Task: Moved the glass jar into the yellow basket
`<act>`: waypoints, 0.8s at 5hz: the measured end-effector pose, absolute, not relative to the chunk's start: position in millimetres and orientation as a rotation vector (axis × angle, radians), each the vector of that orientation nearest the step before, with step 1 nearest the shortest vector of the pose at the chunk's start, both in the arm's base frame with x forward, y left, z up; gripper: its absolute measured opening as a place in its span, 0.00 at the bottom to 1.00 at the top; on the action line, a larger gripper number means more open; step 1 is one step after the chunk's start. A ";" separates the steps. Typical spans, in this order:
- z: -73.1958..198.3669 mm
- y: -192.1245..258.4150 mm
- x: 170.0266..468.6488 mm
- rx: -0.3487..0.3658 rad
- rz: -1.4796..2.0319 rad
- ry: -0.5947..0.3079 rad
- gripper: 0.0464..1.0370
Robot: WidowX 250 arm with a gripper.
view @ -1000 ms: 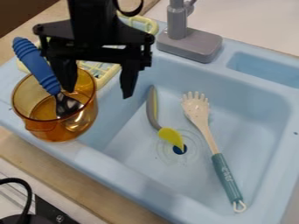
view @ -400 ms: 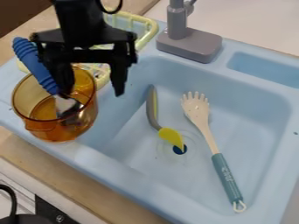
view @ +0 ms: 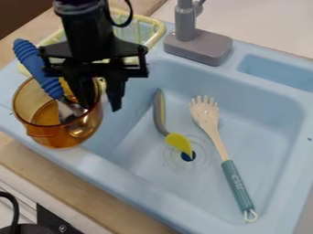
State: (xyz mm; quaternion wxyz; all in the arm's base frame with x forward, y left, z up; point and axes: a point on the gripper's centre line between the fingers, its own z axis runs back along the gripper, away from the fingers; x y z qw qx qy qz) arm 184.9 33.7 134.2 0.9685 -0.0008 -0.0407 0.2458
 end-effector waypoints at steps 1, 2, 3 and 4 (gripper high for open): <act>134.2 30.3 179.9 0.018 0.490 -0.080 0.12; 134.9 31.1 177.5 0.028 0.488 -0.072 0.02; 138.0 36.1 180.7 0.059 0.516 -0.046 0.01; 138.1 40.2 193.5 0.089 0.537 -0.013 0.01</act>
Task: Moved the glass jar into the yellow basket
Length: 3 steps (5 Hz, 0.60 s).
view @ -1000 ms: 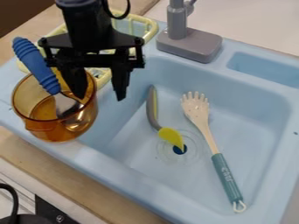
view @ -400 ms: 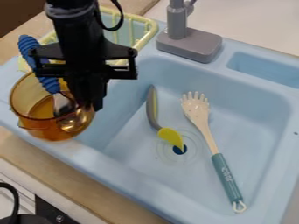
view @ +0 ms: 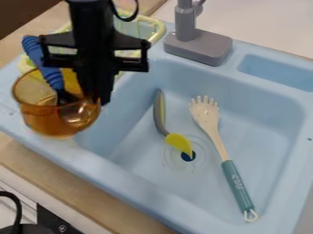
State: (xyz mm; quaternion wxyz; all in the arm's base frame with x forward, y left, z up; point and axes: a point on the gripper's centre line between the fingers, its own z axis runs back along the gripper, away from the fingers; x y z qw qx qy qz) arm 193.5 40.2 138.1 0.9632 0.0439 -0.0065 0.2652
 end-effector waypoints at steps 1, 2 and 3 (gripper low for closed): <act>145.9 45.0 206.6 0.106 0.573 -0.034 0.01; 151.4 52.5 225.9 0.119 0.608 -0.050 0.01; 155.6 58.6 246.5 0.123 0.629 -0.097 0.01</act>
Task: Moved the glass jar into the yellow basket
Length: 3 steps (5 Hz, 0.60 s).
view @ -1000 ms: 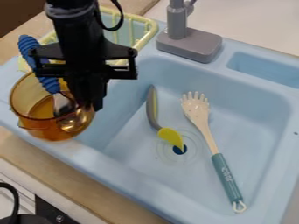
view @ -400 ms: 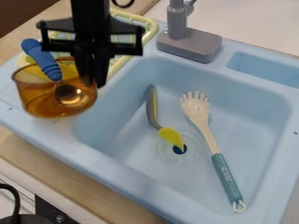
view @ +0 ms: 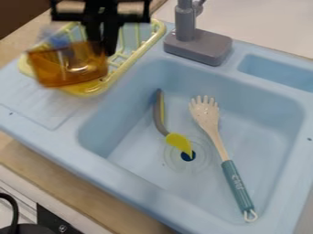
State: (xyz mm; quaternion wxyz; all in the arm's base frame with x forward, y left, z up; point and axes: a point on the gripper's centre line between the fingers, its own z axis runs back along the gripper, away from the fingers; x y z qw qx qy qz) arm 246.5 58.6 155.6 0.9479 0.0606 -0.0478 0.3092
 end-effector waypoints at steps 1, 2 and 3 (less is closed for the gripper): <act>153.4 58.1 244.8 0.122 0.642 -0.079 0.01; 150.7 55.7 234.7 0.133 0.628 -0.067 0.01; 156.6 55.3 239.1 0.133 0.625 -0.087 0.01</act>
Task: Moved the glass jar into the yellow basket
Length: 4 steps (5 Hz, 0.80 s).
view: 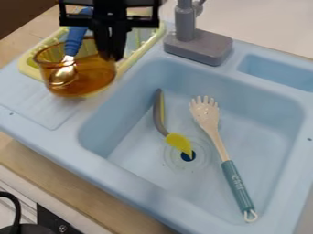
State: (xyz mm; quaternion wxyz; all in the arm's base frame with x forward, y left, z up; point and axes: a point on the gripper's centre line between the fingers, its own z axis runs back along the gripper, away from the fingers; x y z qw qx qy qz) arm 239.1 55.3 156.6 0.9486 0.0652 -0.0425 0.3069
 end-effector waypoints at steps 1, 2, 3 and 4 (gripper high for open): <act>157.4 59.0 250.6 0.140 0.627 -0.121 0.01; 154.5 63.2 267.3 0.145 0.634 -0.150 0.01; 154.8 67.5 285.6 0.169 0.648 -0.198 0.01; 146.4 74.4 308.0 0.186 0.649 -0.249 0.01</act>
